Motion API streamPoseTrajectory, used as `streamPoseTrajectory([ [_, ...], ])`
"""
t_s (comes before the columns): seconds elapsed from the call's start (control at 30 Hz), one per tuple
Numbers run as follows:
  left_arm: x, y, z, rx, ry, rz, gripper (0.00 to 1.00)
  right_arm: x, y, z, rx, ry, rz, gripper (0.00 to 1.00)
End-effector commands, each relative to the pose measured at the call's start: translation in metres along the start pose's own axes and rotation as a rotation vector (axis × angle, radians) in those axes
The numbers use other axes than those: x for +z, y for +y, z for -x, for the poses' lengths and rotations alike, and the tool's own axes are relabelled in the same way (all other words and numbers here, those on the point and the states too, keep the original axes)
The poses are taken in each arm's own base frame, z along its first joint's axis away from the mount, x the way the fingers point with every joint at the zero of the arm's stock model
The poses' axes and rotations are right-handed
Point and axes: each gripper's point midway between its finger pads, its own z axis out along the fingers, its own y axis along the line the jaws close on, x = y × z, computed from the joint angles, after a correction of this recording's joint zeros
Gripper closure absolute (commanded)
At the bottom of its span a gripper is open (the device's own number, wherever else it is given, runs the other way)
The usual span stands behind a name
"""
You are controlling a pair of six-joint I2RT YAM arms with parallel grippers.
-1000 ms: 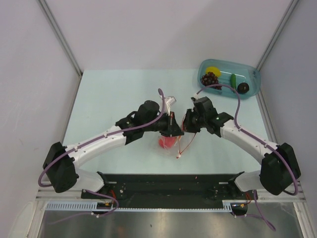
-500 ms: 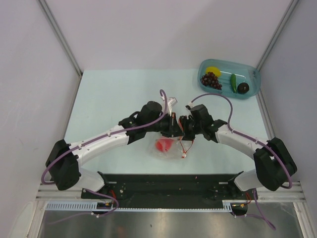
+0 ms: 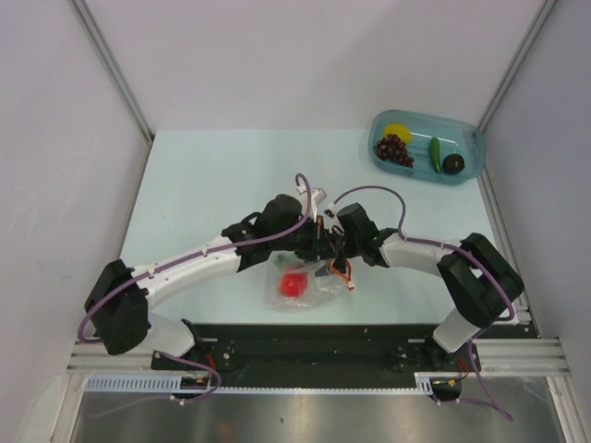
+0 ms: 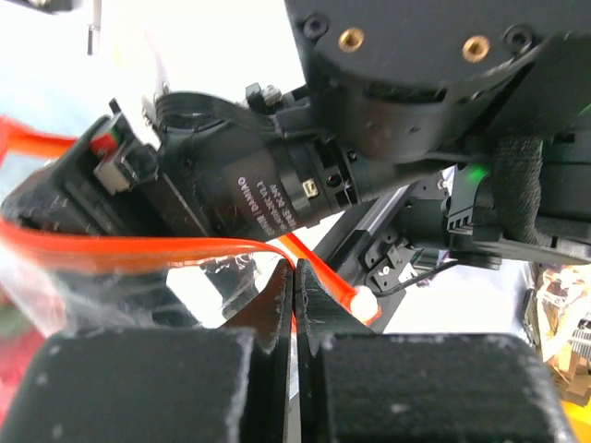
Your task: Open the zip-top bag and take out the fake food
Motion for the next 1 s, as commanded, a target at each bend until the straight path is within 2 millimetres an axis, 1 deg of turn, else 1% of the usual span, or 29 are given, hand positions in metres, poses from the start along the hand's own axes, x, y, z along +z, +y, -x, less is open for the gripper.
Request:
streamPoseTrajectory([
  [0.0, -0.006, -0.011, 0.006, -0.005, -0.033, -0.034, 1.00, 0.011, 0.021, -0.006, -0.030, 0.029, 0.098, 0.21],
  [0.07, -0.005, -0.010, 0.005, -0.007, -0.033, -0.032, 1.00, 0.013, 0.027, -0.008, -0.029, 0.040, 0.130, 0.18],
  [0.2, -0.005, -0.008, 0.005, -0.001, -0.025, -0.016, 1.00, 0.014, 0.024, -0.011, -0.007, 0.053, 0.115, 0.18],
  [0.27, -0.006, -0.010, 0.008, 0.009, -0.026, -0.015, 1.00, 0.004, 0.023, -0.010, -0.014, 0.038, 0.086, 0.18],
  [0.3, -0.004, -0.009, 0.010, 0.013, -0.027, -0.009, 1.00, -0.001, 0.021, -0.006, -0.022, 0.018, 0.070, 0.18],
  [0.33, -0.004, -0.007, 0.009, 0.012, -0.016, 0.005, 1.00, -0.012, 0.017, -0.005, -0.031, 0.011, 0.044, 0.17],
  [0.37, -0.005, -0.010, 0.014, 0.025, -0.023, 0.006, 1.00, -0.016, 0.014, -0.003, -0.036, 0.001, 0.030, 0.15],
  [0.4, -0.006, -0.011, 0.017, 0.031, -0.026, 0.013, 0.97, -0.020, 0.012, -0.002, -0.039, -0.002, 0.022, 0.14],
  [0.43, -0.008, -0.007, 0.015, 0.033, -0.018, 0.037, 0.90, -0.023, 0.008, -0.004, -0.051, 0.010, 0.014, 0.13],
  [0.47, -0.011, -0.007, 0.020, 0.050, -0.031, 0.046, 0.81, -0.025, 0.009, -0.006, -0.055, 0.027, 0.026, 0.14],
  [0.5, -0.014, -0.006, 0.021, 0.059, -0.039, 0.059, 0.69, -0.026, 0.008, -0.008, -0.066, 0.035, 0.029, 0.13],
  [0.53, -0.024, -0.008, 0.027, 0.075, -0.070, 0.068, 0.67, -0.024, 0.007, -0.011, -0.078, 0.051, 0.031, 0.13],
  [0.57, -0.030, -0.005, 0.024, 0.101, -0.072, 0.082, 0.65, -0.021, 0.007, -0.018, -0.111, 0.077, 0.037, 0.13],
  [0.6, -0.037, -0.005, 0.026, 0.114, -0.087, 0.087, 0.61, -0.019, 0.005, -0.021, -0.120, 0.086, 0.030, 0.13],
  [0.63, -0.053, -0.008, 0.032, 0.130, -0.137, 0.099, 0.59, -0.018, 0.002, -0.023, -0.124, 0.092, 0.019, 0.13],
  [0.67, -0.061, -0.001, 0.024, 0.134, -0.130, 0.123, 0.57, -0.016, 0.000, -0.025, -0.129, 0.101, 0.013, 0.13],
  [0.7, -0.069, 0.003, 0.023, 0.132, -0.145, 0.142, 0.55, -0.015, -0.001, -0.025, -0.126, 0.101, 0.012, 0.13],
  [0.73, -0.082, 0.011, 0.019, 0.114, -0.178, 0.176, 0.56, -0.015, -0.002, -0.025, -0.121, 0.100, 0.009, 0.13],
  [0.77, -0.087, 0.021, 0.014, 0.090, -0.181, 0.210, 0.70, -0.017, 0.000, -0.023, -0.116, 0.092, 0.012, 0.13],
  [0.8, -0.092, 0.032, 0.006, 0.049, -0.175, 0.247, 0.81, -0.018, 0.001, -0.022, -0.114, 0.089, 0.013, 0.13],
  [0.83, -0.094, 0.046, -0.009, -0.044, -0.160, 0.283, 0.91, -0.018, 0.001, -0.022, -0.113, 0.088, 0.014, 0.13],
  [0.87, -0.096, 0.063, -0.020, -0.101, -0.139, 0.331, 1.00, -0.020, 0.003, -0.021, -0.114, 0.082, 0.017, 0.13],
  [0.9, -0.095, 0.072, -0.027, -0.134, -0.129, 0.350, 1.00, -0.021, 0.003, -0.022, -0.113, 0.084, 0.018, 0.13],
  [0.93, -0.090, 0.086, -0.045, -0.188, -0.096, 0.376, 1.00, -0.021, 0.005, -0.022, -0.117, 0.085, 0.025, 0.13],
  [0.97, -0.085, 0.090, -0.050, -0.213, -0.087, 0.369, 1.00, -0.021, 0.005, -0.023, -0.118, 0.090, 0.026, 0.13],
])
